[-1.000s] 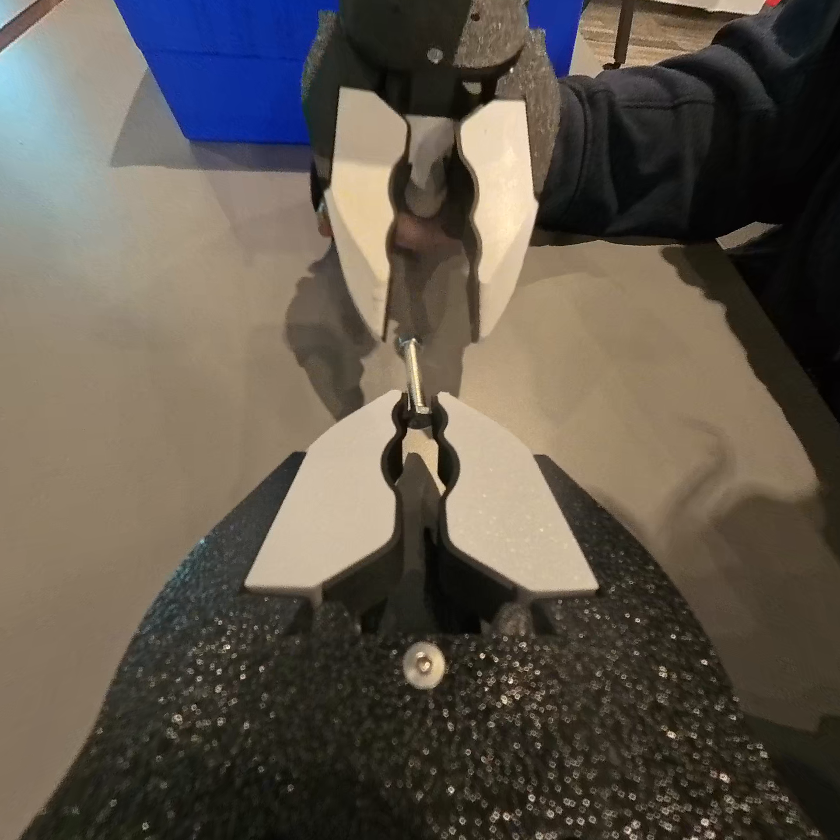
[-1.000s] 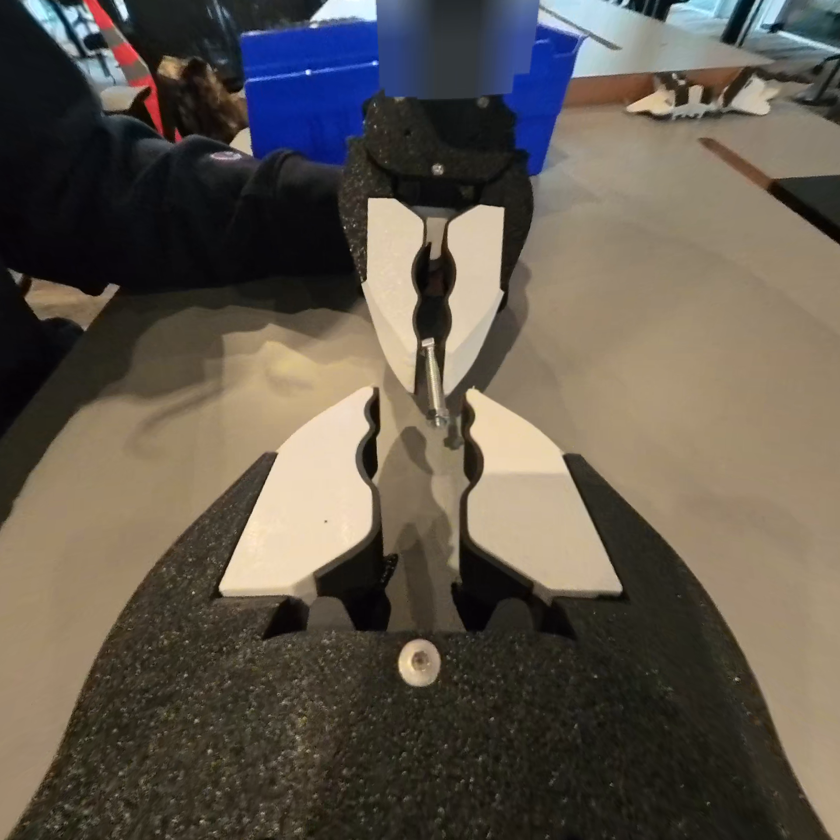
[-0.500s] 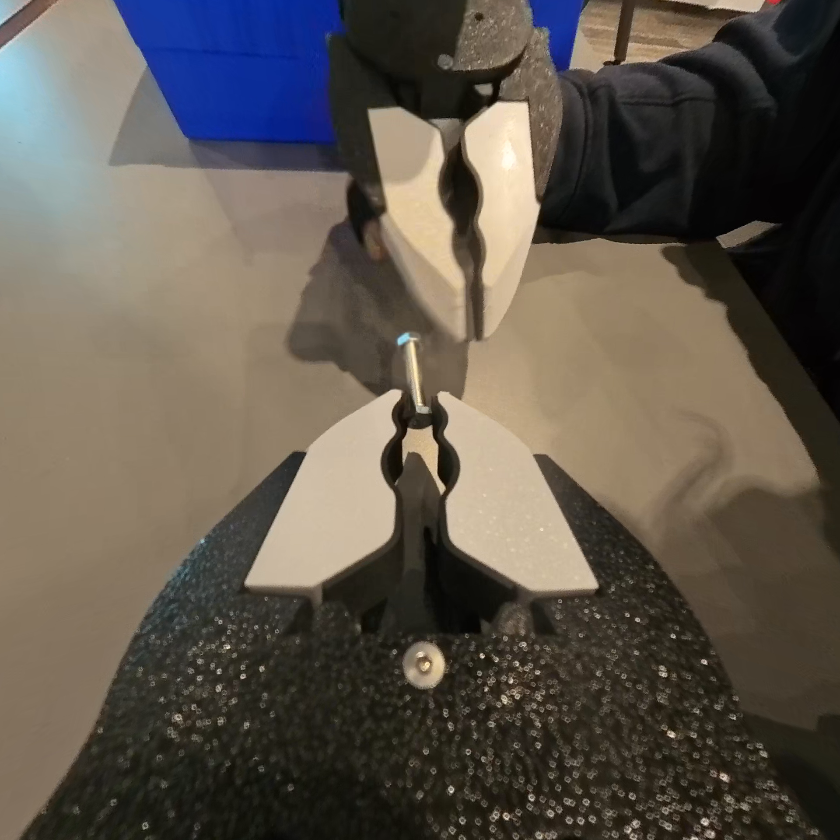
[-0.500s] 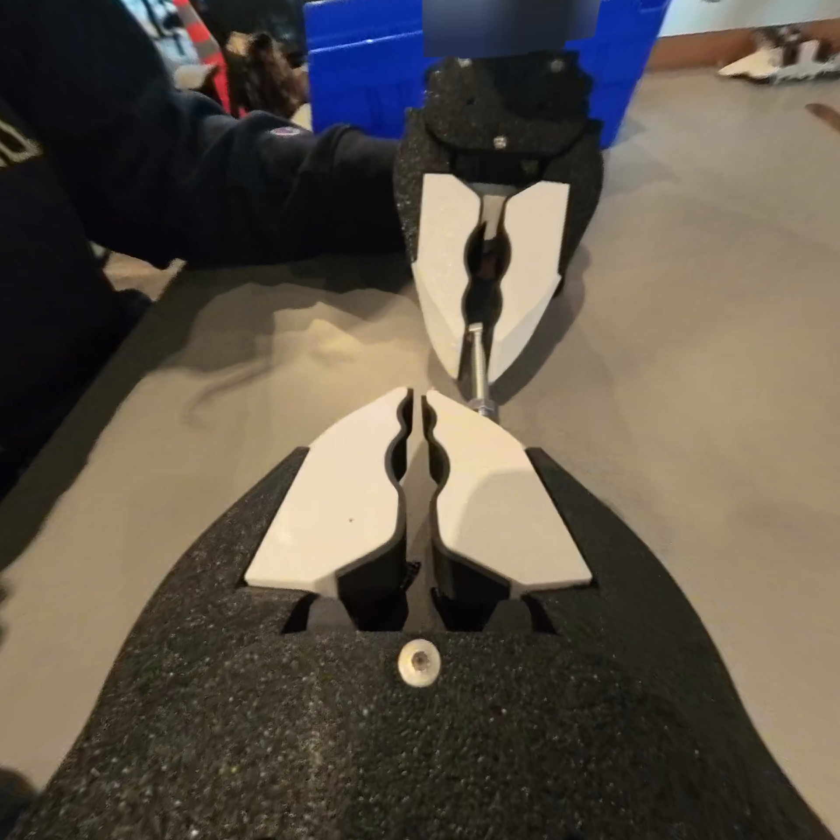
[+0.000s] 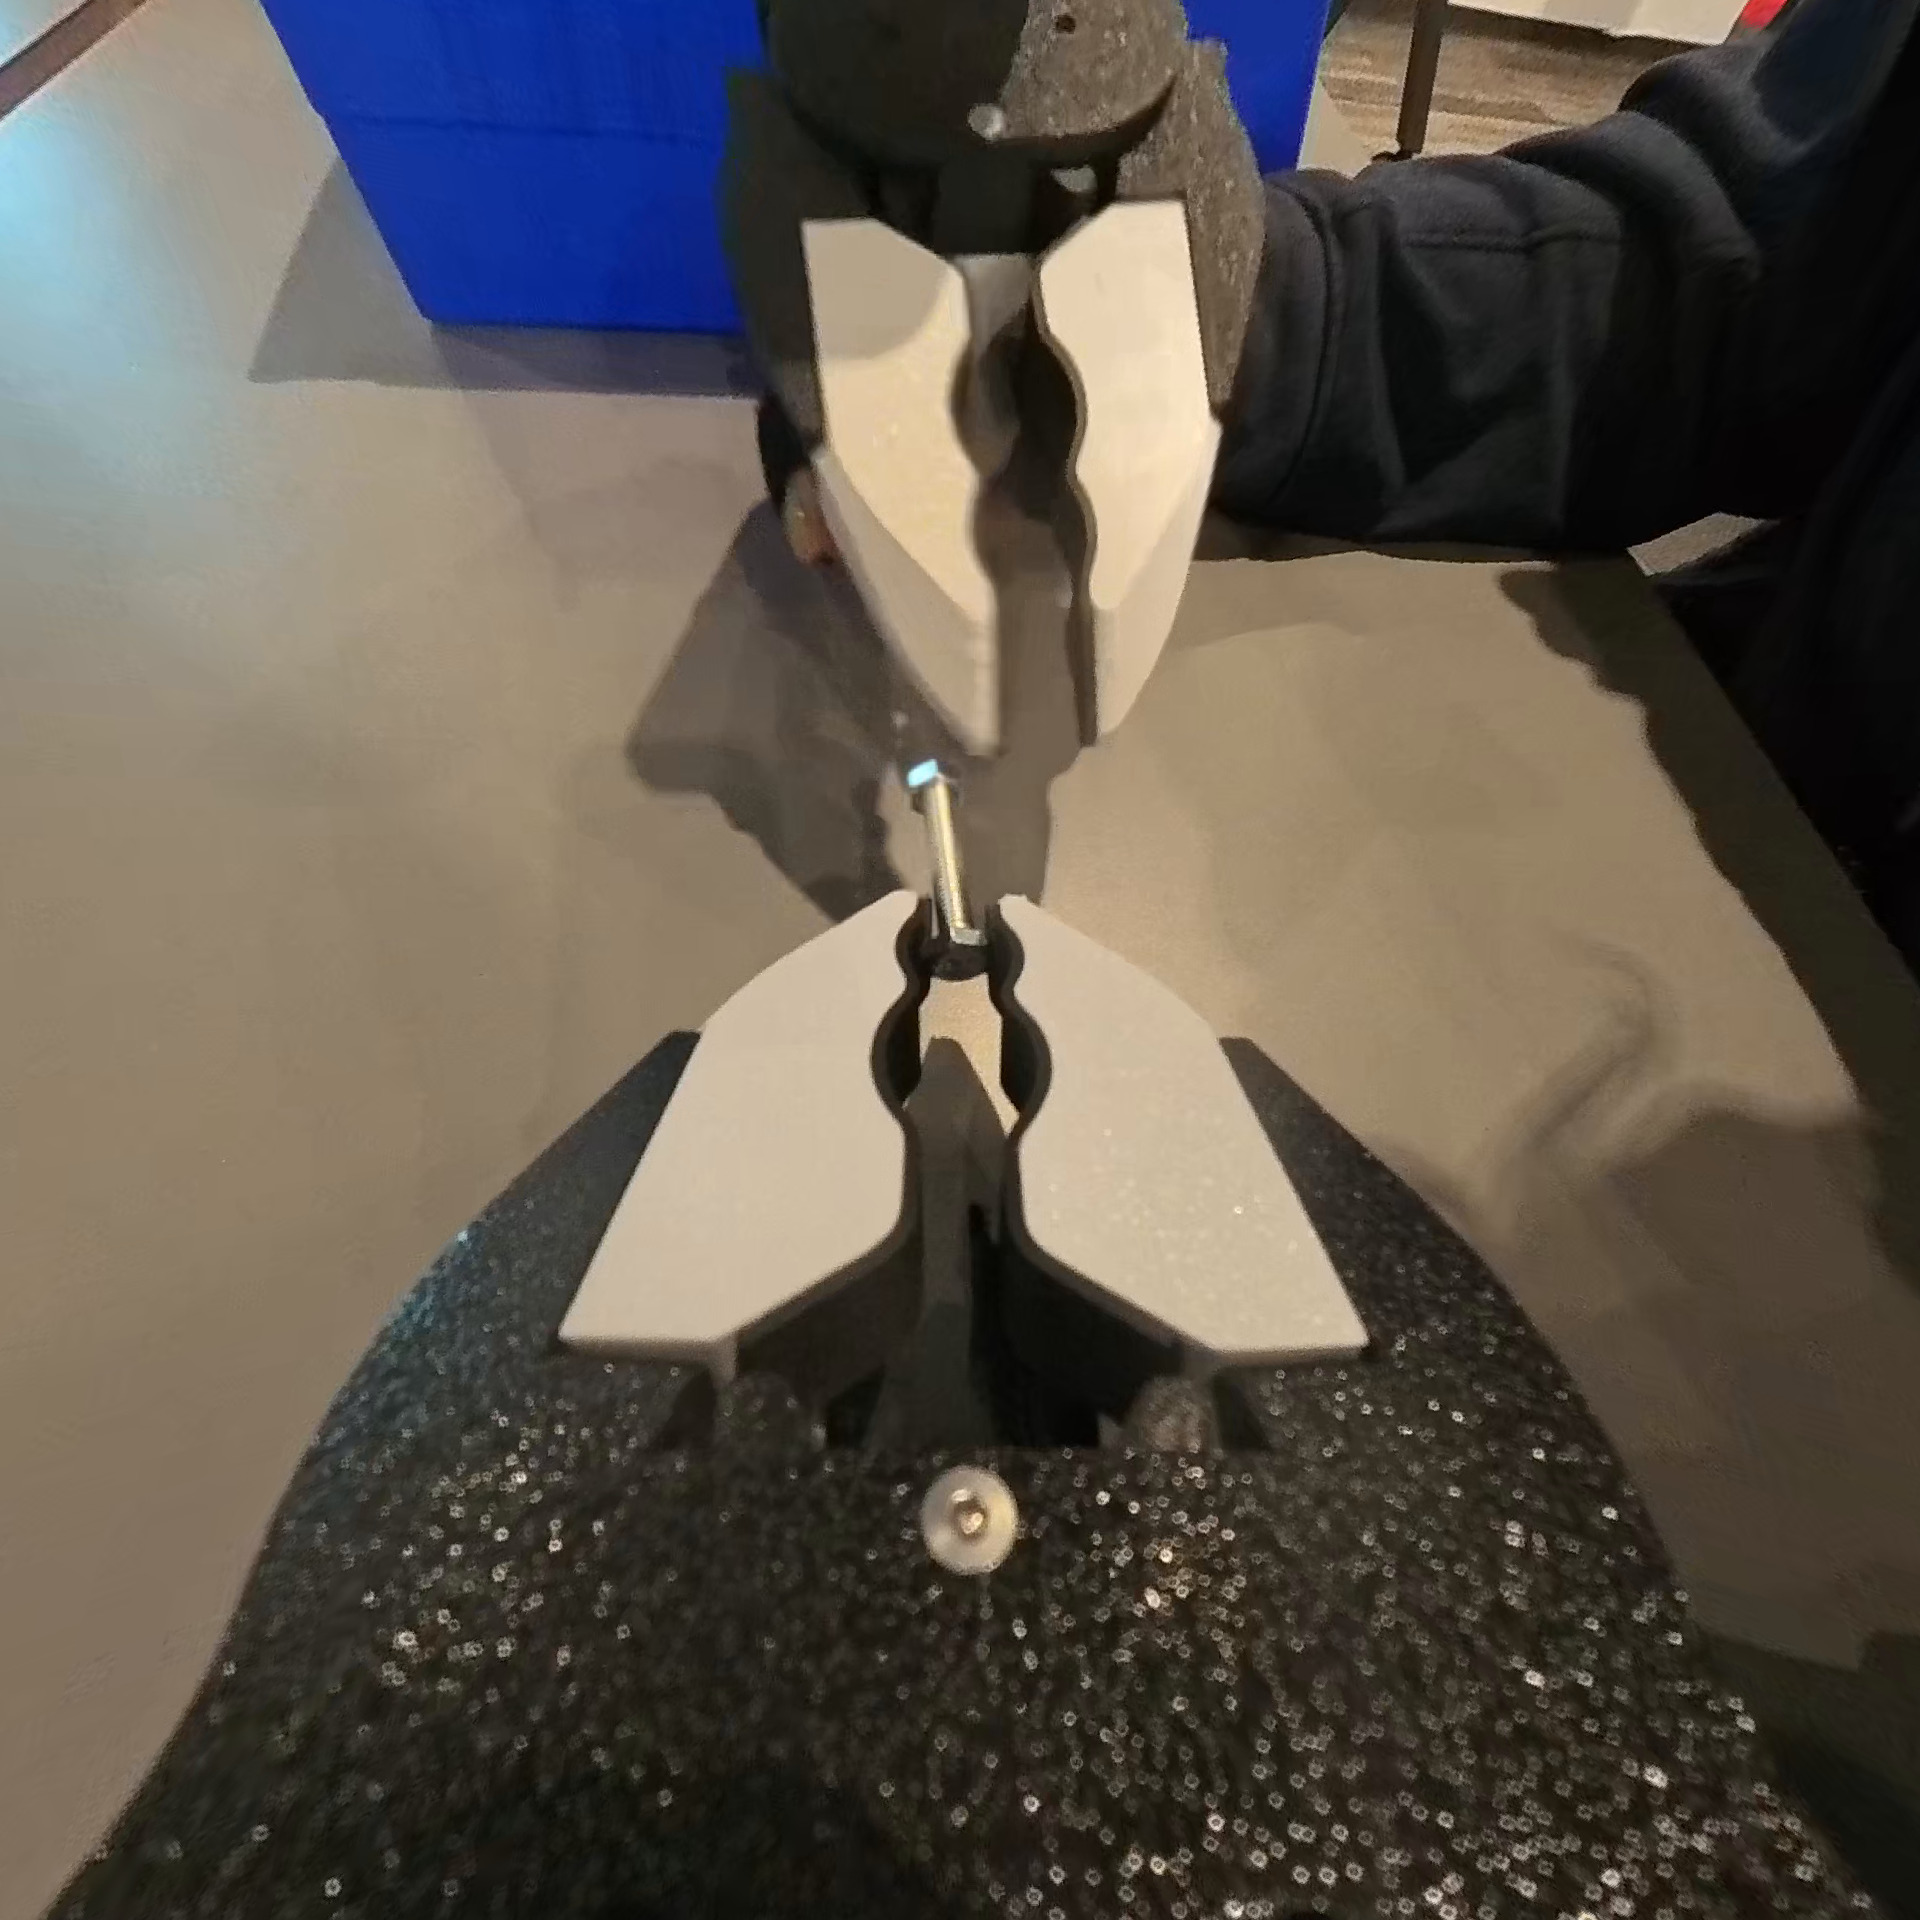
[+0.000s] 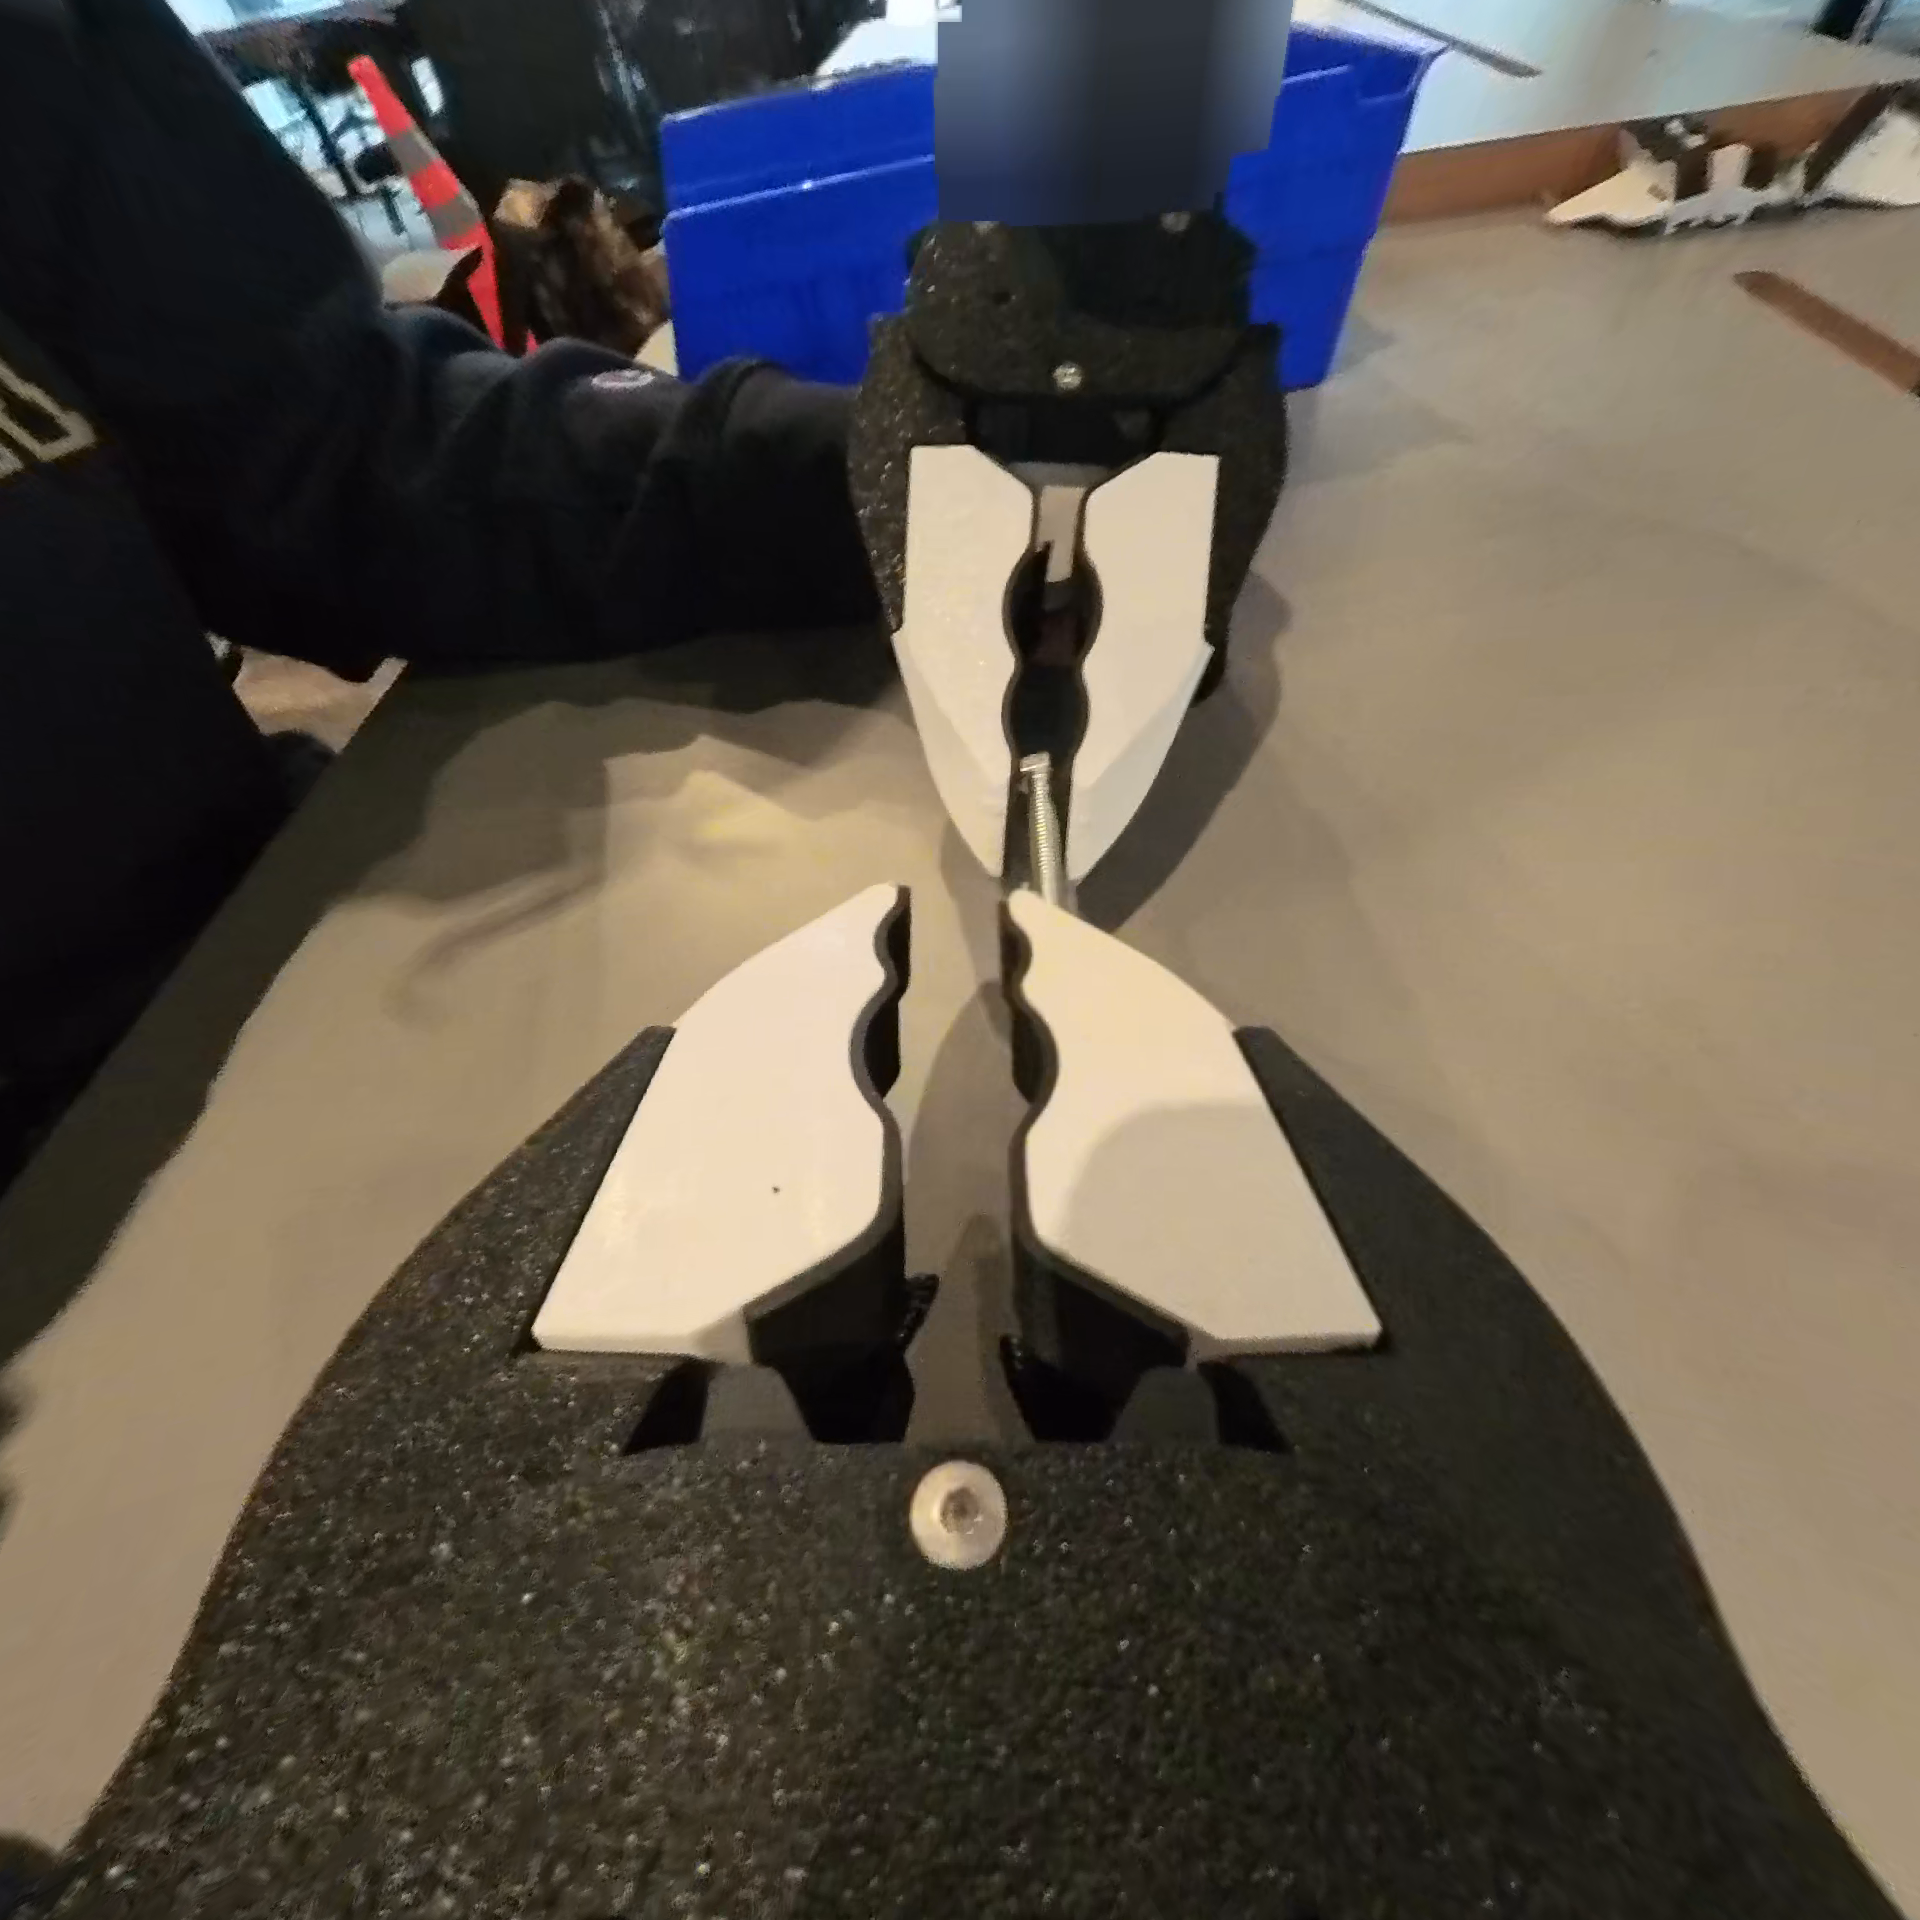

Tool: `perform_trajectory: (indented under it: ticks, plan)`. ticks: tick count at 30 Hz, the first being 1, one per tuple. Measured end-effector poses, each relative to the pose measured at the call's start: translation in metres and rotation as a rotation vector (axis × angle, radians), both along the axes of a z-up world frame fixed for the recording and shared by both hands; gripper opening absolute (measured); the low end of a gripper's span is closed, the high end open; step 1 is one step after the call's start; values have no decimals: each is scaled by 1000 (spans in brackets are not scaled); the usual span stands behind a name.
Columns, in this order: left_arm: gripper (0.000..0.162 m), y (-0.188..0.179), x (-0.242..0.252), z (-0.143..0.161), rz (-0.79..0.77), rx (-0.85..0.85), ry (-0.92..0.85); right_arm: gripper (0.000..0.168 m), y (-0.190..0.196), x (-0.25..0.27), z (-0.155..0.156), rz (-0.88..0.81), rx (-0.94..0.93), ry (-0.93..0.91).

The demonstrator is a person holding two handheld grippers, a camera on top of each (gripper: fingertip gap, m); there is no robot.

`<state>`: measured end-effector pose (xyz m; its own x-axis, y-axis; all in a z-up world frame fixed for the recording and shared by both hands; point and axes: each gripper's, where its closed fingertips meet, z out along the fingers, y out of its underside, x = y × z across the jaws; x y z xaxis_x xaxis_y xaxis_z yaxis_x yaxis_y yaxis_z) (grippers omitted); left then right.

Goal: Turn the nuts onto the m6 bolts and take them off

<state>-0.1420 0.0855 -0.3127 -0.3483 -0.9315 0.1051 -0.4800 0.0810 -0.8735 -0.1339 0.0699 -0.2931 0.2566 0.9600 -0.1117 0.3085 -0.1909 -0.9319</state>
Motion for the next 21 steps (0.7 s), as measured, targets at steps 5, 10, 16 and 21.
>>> perform_trajectory:
  ticks: [5, 10, 16, 21]
  plan:
    - [10, 0, 0, 0, -1, -2, 0, 30, 7, 1, 0, -49, 38, -14]
    - [10, 0, 0, 0, -1, -4, -1, 33, 8, 0, -2, -53, 31, -26]
    - [10, 0, 0, 0, -1, -5, -1, 16, -2, 1, 0, 11, -20, 11]
    - [9, 0, 0, 0, -2, -7, 0, 32, 8, 2, 0, -61, 31, -6]
